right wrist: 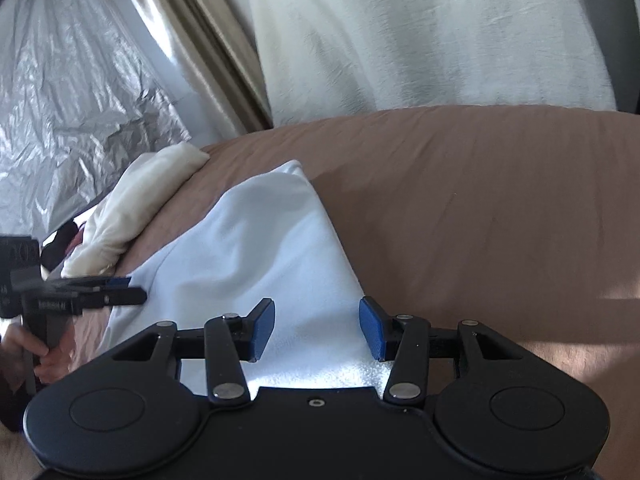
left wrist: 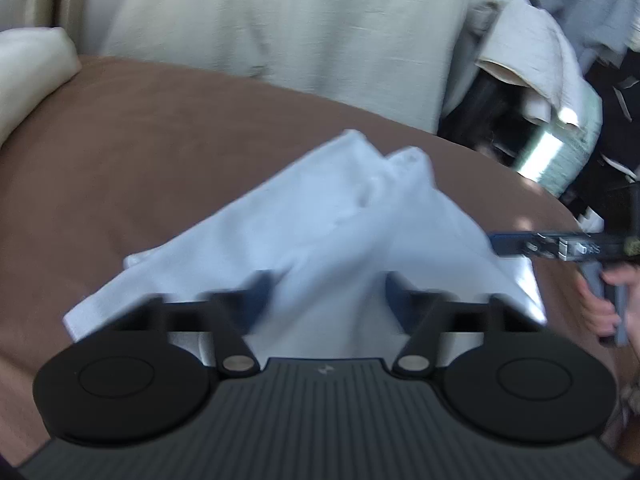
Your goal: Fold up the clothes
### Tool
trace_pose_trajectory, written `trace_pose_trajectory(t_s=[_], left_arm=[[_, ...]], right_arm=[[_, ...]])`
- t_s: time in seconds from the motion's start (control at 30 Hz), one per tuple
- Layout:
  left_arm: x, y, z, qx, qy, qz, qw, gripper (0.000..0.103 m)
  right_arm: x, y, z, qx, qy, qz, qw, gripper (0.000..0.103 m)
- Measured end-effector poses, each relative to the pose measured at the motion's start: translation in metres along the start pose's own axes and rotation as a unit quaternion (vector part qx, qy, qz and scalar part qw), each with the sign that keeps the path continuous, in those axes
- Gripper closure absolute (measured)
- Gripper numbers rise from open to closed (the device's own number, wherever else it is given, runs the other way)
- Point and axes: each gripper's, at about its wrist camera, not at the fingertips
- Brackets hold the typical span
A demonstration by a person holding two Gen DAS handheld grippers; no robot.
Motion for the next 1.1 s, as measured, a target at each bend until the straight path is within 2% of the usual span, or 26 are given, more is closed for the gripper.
trace_pose_trajectory(t_s=[0.1, 0.13, 0.2, 0.3, 0.33, 0.4, 0.43, 0.47, 0.53, 0.6, 0.63, 0.67, 0.73, 0.8, 0.83, 0.87, 0.97, 1.03, 1.1], left_arm=[[0.018, 0.003, -0.024, 0.024, 0.013, 0.012, 0.9995, 0.096], [0.024, 0.004, -0.031, 0.028, 0.022, 0.009, 0.9993, 0.096], [0.034, 0.006, -0.037, 0.025, 0.015, 0.010, 0.9995, 0.096], [0.045, 0.006, -0.030, 0.015, -0.037, 0.039, 0.9985, 0.095], [0.045, 0.006, -0.028, 0.017, -0.056, 0.046, 0.9972, 0.089], [0.043, 0.006, -0.022, 0.016, -0.102, 0.060, 0.9929, 0.065], [0.041, 0.006, -0.020, 0.011, -0.130, 0.062, 0.9896, 0.048], [0.036, 0.006, -0.019, 0.006, -0.150, 0.061, 0.9869, 0.040], [0.022, 0.007, -0.020, -0.007, -0.145, 0.034, 0.9888, 0.035], [0.007, 0.007, -0.024, -0.017, -0.118, -0.010, 0.9928, 0.027], [0.000, 0.009, -0.022, -0.026, -0.096, -0.022, 0.9948, 0.014], [-0.005, 0.012, -0.019, -0.035, -0.086, -0.030, 0.9953, 0.012], [-0.013, 0.016, -0.016, -0.047, -0.072, -0.049, 0.9951, 0.015], [-0.019, 0.019, -0.021, -0.050, -0.051, -0.080, 0.9942, 0.048], [-0.023, 0.020, -0.025, -0.049, -0.034, -0.100, 0.9932, 0.076], [-0.027, 0.021, -0.030, -0.048, -0.017, -0.119, 0.9915, 0.086], [-0.024, 0.025, -0.046, -0.031, -0.004, -0.126, 0.9916, 0.086], [-0.012, 0.025, -0.048, -0.028, -0.037, -0.092, 0.9947, 0.086], [-0.002, 0.024, -0.051, -0.019, -0.074, -0.060, 0.9953, 0.081]], right_arm=[[0.004, -0.001, 0.001, -0.004, -0.012, -0.006, 1.000, 0.050], [0.006, -0.002, 0.000, 0.000, -0.008, -0.003, 1.000, 0.050], [0.012, -0.003, 0.000, 0.008, 0.004, 0.003, 1.000, 0.050], [0.020, -0.004, 0.000, 0.025, 0.012, 0.026, 0.999, 0.050], [0.021, -0.004, 0.001, 0.026, 0.011, 0.029, 0.999, 0.050], [0.021, -0.005, 0.004, 0.022, 0.011, 0.029, 0.999, 0.050], [0.018, -0.005, 0.007, 0.012, 0.012, 0.020, 1.000, 0.050], [0.013, -0.005, 0.010, 0.000, 0.016, 0.005, 1.000, 0.050], [0.004, -0.004, 0.015, -0.018, 0.037, -0.024, 0.999, 0.050], [-0.003, -0.003, 0.017, -0.019, 0.055, -0.035, 0.998, 0.050], [-0.006, -0.003, 0.016, -0.015, 0.063, -0.034, 0.997, 0.050], [-0.008, -0.003, 0.015, -0.010, 0.070, -0.032, 0.997, 0.050], [-0.014, -0.003, 0.009, 0.006, 0.072, -0.024, 0.997, 0.050], [-0.021, -0.005, 0.000, 0.031, 0.061, -0.011, 0.998, 0.050], [-0.025, -0.007, -0.003, 0.037, 0.061, -0.015, 0.997, 0.050], [-0.030, -0.009, -0.006, 0.044, 0.062, -0.020, 0.997, 0.050], [-0.045, -0.015, -0.013, 0.058, 0.068, -0.041, 0.995, 0.050], [-0.052, -0.016, -0.017, 0.066, 0.074, -0.048, 0.994, 0.050], [-0.056, -0.016, -0.020, 0.067, 0.070, -0.043, 0.994, 0.050]])
Point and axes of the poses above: each gripper's, at about its wrist camera, not at the fingertips, and z roughly the way its jaws point, x to its right, y to its underside, and after that the axes turned 12 degrees about -y, right-handed
